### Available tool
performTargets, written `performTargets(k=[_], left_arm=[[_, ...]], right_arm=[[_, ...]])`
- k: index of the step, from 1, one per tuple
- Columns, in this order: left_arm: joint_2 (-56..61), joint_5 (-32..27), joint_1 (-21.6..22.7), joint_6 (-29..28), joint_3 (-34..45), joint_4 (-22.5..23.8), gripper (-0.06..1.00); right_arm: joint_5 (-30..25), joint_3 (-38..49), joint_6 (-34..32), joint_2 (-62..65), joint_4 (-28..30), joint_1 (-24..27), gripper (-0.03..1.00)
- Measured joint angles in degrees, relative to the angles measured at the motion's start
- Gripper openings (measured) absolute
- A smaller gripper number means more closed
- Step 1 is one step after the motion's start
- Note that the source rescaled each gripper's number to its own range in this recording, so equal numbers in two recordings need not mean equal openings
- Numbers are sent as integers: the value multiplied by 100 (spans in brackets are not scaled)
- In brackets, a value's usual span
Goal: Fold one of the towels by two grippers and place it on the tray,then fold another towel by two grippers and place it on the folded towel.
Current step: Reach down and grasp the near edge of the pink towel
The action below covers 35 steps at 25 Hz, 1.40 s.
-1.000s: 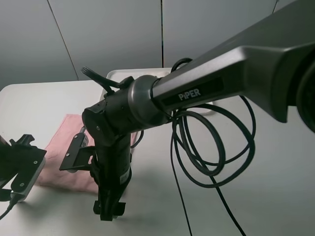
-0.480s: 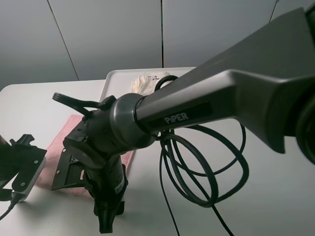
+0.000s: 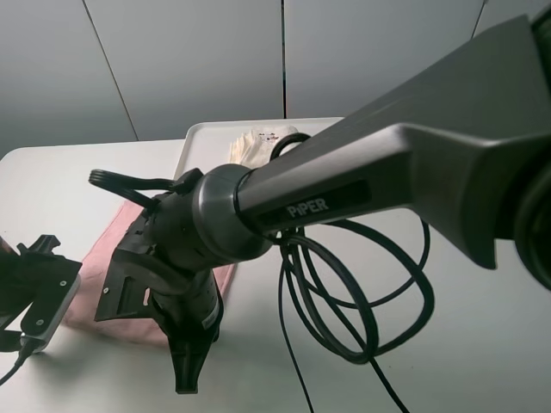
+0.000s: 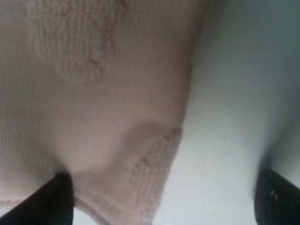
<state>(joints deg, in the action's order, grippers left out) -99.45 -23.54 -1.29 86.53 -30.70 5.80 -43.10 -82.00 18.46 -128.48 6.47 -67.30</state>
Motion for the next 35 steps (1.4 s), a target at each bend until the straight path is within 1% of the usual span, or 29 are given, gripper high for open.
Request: performTargets(k=[4,7,15,20,21,23,24,25,26,27,28,30,35], left_arm=[[0,53,0,0,0,0,100],[-13,154,0,0,0,-48,100],[-13,194,0,10,0,-58,100],[-13,290,9,51,0,-240,99],[-13,316,9,44,0,-295,95],[-13,410,9,44,0,-389,78],[-13,468,9,44,0,-417,64],[-13,565,9,44,0,-429,48],[-23,648,9,44,0,-439,29],[-37,765,9,44,0,-439,13],[-42,805,9,44,0,-439,4],[-42,831,9,44,0,-429,1],[-5,835,9,44,0,-429,1]], right_arm=[[9,0,0,0,26,0,0],[9,0,0,0,26,0,1],[9,0,0,0,26,0,1],[9,0,0,0,26,0,1],[9,0,0,0,26,0,1],[9,0,0,0,26,0,1],[9,0,0,0,26,0,1],[9,0,0,0,26,0,1],[9,0,0,0,26,0,1],[9,0,0,0,26,0,1],[9,0,0,0,26,0,1],[9,0,0,0,26,0,1],[9,0,-74,47,26,0,0]])
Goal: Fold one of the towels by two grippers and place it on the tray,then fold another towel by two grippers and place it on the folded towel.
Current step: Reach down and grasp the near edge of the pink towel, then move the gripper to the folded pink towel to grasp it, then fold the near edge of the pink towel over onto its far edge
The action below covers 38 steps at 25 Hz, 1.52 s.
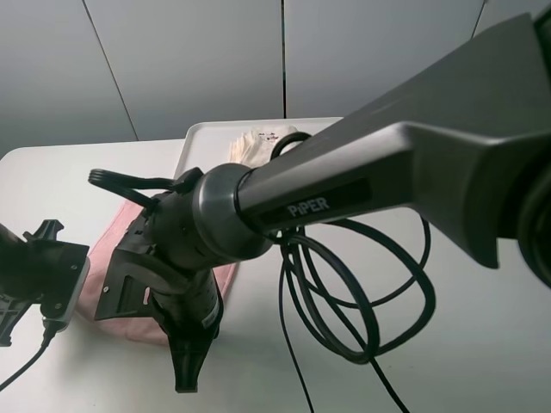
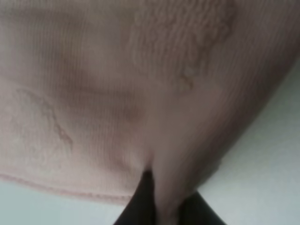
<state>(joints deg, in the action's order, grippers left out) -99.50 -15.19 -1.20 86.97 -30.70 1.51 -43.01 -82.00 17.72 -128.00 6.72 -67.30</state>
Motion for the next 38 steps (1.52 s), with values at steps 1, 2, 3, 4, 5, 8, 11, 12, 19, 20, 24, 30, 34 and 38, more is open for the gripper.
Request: performTargets(k=[1,2,3,4,5,8,11,12,19,20,24,30,34,38], left_arm=[[27,0,0,0,0,0,0],[78,0,0,0,10,-10,0],[153,0,0,-66,10,-10,0],[251,0,0,-145,10,-10,0],[336,0,0,-266,10,-10,0],[621,-11,0,-675,10,-22,0],[882,-91,0,-970,19,-22,0],[964,-124,0,-1070,19,-33,0],[1405,-110,0,-1995,19,-54,0],[1451,-48,0,-2179,19,-54,0],[1610,415,0,-2911,19,-151,0],[1633,642,0,-3681,-143,-151,0],[1565,692,0,-3851,-204,-151,0],[1332,749,-19,-3921,-279,-151,0]], right_arm=[[0,0,2,26,0,0,0],[-14,0,-15,75,0,0,0],[-39,0,-15,108,0,0,0],[-41,0,-49,165,0,0,0],[-41,0,-76,225,0,0,0],[-85,0,-208,362,-21,55,0],[-222,0,-274,556,-21,157,0],[-277,0,-318,623,-34,201,0],[-428,0,-761,1033,-34,437,0],[-428,0,-857,1064,-43,473,0],[-407,0,-1301,1112,-43,674,0],[-153,0,-1992,1115,-90,1063,0],[35,0,-2200,1115,-148,1270,0],[70,0,-2239,1115,-148,1306,0]])
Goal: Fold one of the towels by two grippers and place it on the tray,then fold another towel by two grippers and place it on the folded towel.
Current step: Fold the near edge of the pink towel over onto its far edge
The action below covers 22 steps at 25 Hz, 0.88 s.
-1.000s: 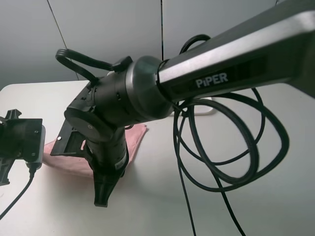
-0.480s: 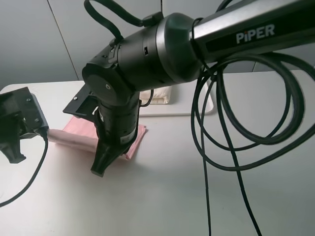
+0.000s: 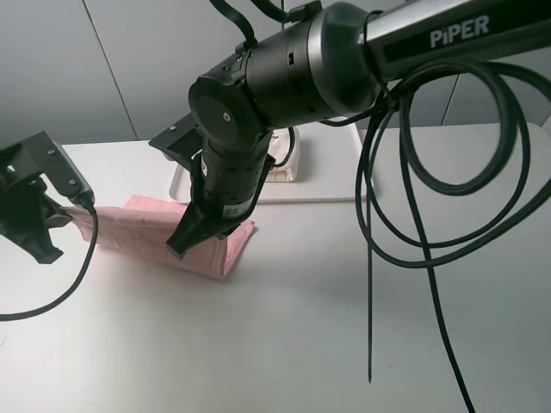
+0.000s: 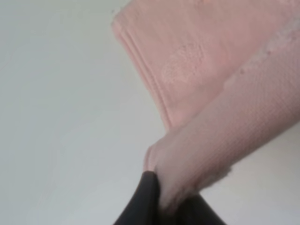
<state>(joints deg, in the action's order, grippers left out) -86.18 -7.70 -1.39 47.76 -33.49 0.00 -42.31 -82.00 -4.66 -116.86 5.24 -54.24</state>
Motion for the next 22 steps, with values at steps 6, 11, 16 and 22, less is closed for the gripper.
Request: performTargets(k=[6,11,16,22], left_arm=[[-535,-541,0,-238,-764,-181,0],[-1001,-1077,0,-513,-1463,-270,0],[-1317,-1255,-28,-613,-1821,-429,0],[-1580,-1122,-31,-671,-1924,-470,26]], right_arm=[[163,0,-116,0,38,0,0],[323,0,-288,-107,147,33,0],[535,0,-562,-328,147,237,0],[618,0,-696,-350,147,471,12]])
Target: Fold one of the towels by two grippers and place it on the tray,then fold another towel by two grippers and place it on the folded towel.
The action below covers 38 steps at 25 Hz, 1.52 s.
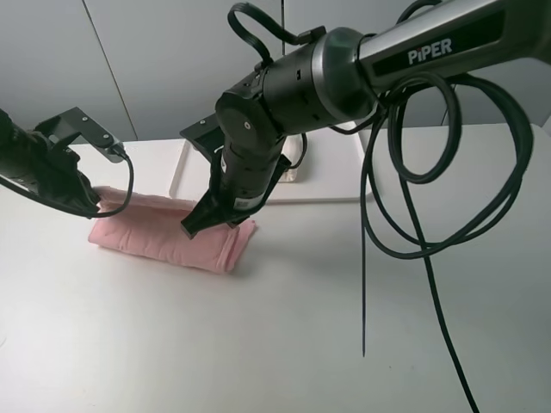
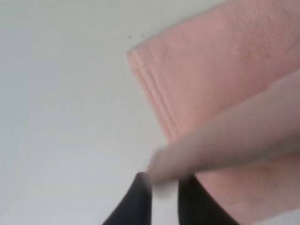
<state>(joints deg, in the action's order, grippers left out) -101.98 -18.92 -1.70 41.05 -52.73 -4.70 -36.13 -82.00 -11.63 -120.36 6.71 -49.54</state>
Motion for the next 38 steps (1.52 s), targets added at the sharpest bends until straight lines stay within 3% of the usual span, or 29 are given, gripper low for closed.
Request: performTargets(k=[2,4,6,7,12,18,26,28,32,38], left_arm=[[-10,81,22,-30,-53,0,54],[-10,124,22,-157,-124,0,76],[-10,107,22,-289,-225,0,84],[-10,63,22,-325,-289,0,85],[-217,-412,22,-736,-480,0,82],[-553,-942,22,-1650,-816,-10,82],[-997,-1466,10,-2230,-1089,2,82],[-1108,-1480,-56,-2446,-1089,119,82],[-1268,-1562,-207,-3239,-1223,772,80],[-1368,-1784,-216,-3440,-1466,1021,79]], right_arm=[[58,0,-16,-22,9,22,33],[180,0,-34,-33,9,22,66],[224,0,-79,-33,13,22,90],[234,0,-133,-33,42,22,96],[53,0,-229,-33,153,35,100],[-276,0,-241,-33,-15,231,100],[-769,0,420,-33,-623,487,100],[-836,0,477,-33,-671,489,100],[-1052,0,589,-33,-771,489,100],[-1298,0,732,-33,-782,489,100]])
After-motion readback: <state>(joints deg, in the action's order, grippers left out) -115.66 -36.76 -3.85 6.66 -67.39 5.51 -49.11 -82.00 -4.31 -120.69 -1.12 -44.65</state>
